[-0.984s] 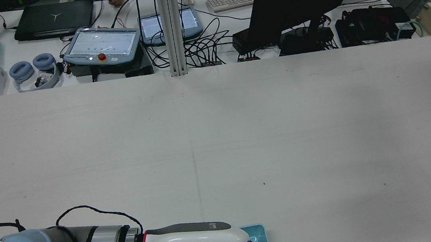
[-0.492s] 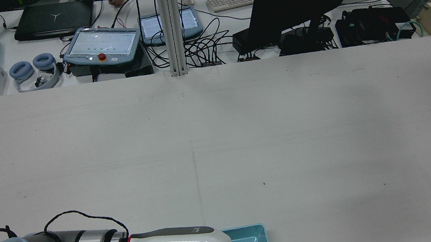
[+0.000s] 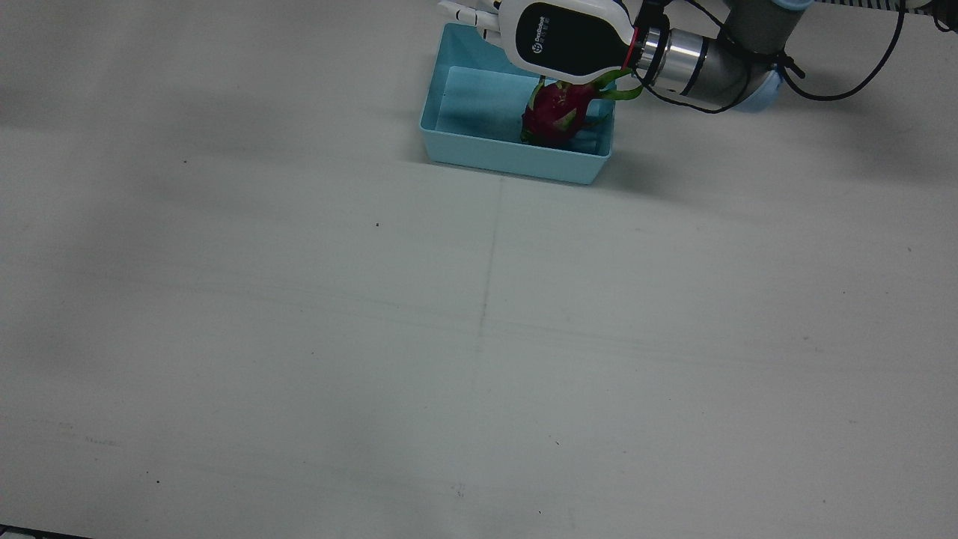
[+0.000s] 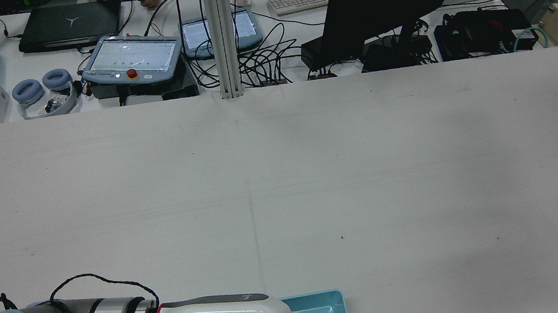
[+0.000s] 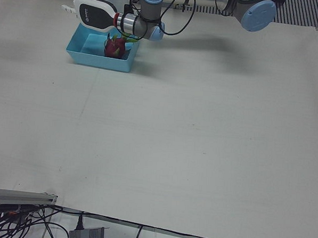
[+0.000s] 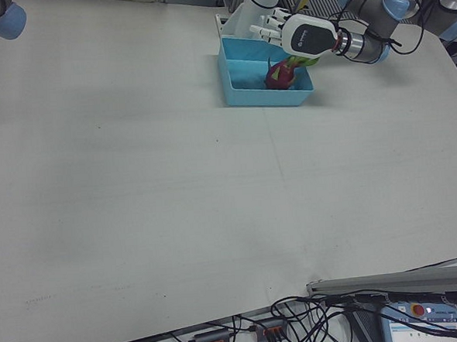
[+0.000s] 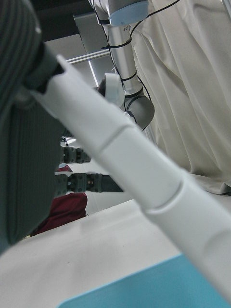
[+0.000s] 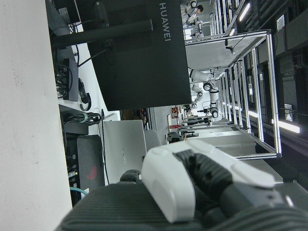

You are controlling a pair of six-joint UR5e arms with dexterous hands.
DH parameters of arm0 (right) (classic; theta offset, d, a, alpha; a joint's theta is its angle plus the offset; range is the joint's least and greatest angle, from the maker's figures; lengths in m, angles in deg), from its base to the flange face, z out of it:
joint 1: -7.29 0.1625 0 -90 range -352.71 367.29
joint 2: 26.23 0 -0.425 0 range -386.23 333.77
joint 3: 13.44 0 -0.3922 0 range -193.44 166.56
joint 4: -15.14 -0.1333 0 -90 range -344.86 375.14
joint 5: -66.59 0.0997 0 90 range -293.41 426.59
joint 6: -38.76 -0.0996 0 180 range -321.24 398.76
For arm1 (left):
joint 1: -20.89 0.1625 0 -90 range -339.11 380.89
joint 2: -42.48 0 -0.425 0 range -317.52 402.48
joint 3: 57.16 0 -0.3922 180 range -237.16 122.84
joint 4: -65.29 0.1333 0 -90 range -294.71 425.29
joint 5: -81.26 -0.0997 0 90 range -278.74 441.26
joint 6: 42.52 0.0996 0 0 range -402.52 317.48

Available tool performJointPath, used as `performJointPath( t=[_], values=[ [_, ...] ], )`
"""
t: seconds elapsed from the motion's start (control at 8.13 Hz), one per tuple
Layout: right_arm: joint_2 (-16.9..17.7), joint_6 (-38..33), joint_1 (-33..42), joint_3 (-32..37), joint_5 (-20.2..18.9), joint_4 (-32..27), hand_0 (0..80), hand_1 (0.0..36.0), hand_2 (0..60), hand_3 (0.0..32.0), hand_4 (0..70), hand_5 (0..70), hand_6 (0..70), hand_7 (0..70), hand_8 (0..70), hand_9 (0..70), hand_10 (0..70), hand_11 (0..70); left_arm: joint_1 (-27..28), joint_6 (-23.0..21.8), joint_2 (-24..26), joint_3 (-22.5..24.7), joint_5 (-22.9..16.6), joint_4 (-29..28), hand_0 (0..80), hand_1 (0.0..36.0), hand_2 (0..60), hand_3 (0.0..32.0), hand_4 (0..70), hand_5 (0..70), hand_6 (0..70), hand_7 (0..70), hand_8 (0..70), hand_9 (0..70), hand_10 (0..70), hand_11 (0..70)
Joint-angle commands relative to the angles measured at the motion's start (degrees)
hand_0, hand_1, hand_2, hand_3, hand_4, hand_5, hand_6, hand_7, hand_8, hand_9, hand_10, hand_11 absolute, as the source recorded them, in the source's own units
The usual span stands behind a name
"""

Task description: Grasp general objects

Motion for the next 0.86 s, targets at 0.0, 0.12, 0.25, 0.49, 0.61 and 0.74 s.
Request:
performJointPath(
  t=[0.0,0.12,0.25,0.49,0.61,0.74],
  values=[
    [0.0,0.0,0.0,0.0,0.0,0.0,0.0,0.0,0.0,0.0,0.0,0.0,0.0,0.0,0.0,0.0,0.0,0.0,-7.8,-3.03,-0.15,-0.23,0.67,-0.19,80.0,36.0,60.0,0.0,70.0,70.0,70.0,70.0,23.1,28.7,41.9,62.2],
    [0.0,0.0,0.0,0.0,0.0,0.0,0.0,0.0,0.0,0.0,0.0,0.0,0.0,0.0,0.0,0.0,0.0,0.0,-12.55,-3.91,-1.54,-0.23,0.67,-0.19,80.0,36.0,60.0,0.0,70.0,70.0,70.0,70.0,33.0,42.2,45.1,66.6],
    [0.0,0.0,0.0,0.0,0.0,0.0,0.0,0.0,0.0,0.0,0.0,0.0,0.0,0.0,0.0,0.0,0.0,0.0,-17.03,-4.44,-4.69,-0.4,0.84,-0.97,80.0,36.0,60.0,0.0,70.0,70.0,70.0,70.0,43.0,54.6,51.4,70.0],
    [0.0,0.0,0.0,0.0,0.0,0.0,0.0,0.0,0.0,0.0,0.0,0.0,0.0,0.0,0.0,0.0,0.0,0.0,-21.72,-4.89,-5.6,-1.72,2.25,-1.07,80.0,36.0,60.0,0.0,70.0,70.0,70.0,70.0,42.1,52.8,51.3,70.0],
    [0.0,0.0,0.0,0.0,0.0,0.0,0.0,0.0,0.0,0.0,0.0,0.0,0.0,0.0,0.0,0.0,0.0,0.0,-23.3,-4.89,-5.6,-3.55,2.77,-0.98,80.0,36.0,60.0,0.0,70.0,70.0,70.0,70.0,39.6,49.6,49.8,70.0],
    [0.0,0.0,0.0,0.0,0.0,0.0,0.0,0.0,0.0,0.0,0.0,0.0,0.0,0.0,0.0,0.0,0.0,0.0,-26.01,-4.89,-5.51,-5.22,3.04,-0.98,80.0,36.0,60.0,0.0,70.0,70.0,70.0,70.0,37.2,46.8,49.9,70.0]
  ],
)
